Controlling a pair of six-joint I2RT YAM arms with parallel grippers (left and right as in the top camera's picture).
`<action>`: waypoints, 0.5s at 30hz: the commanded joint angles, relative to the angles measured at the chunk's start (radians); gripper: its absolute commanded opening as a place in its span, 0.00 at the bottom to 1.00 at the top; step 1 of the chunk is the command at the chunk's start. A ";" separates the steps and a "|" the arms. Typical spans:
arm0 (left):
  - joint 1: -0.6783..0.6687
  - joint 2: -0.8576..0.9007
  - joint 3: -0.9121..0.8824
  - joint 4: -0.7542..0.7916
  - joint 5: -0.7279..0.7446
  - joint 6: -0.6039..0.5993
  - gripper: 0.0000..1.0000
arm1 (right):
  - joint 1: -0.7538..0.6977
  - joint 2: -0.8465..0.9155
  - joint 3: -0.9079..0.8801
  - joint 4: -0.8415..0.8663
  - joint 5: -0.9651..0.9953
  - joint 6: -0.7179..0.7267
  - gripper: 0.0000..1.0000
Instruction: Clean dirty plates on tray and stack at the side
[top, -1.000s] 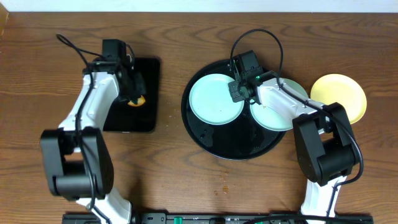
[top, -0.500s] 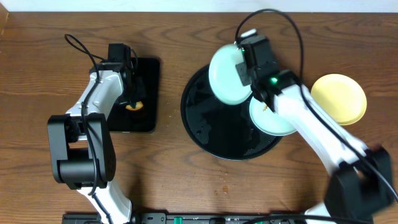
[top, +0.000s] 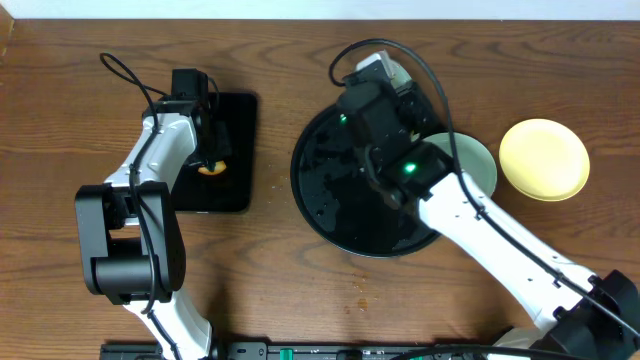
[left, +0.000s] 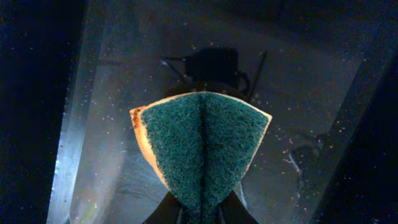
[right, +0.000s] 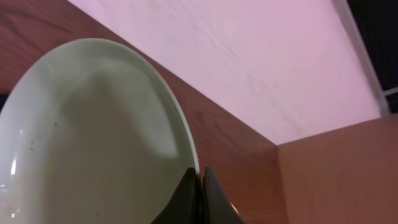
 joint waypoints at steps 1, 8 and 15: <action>0.007 -0.003 0.000 -0.002 -0.021 0.006 0.11 | 0.024 -0.003 0.002 -0.014 0.089 0.087 0.01; 0.007 0.002 -0.022 0.011 -0.024 0.006 0.12 | -0.007 -0.003 0.002 -0.169 -0.124 0.293 0.01; 0.008 0.024 -0.046 0.062 -0.024 0.014 0.13 | -0.158 -0.003 0.002 -0.245 -0.607 0.414 0.01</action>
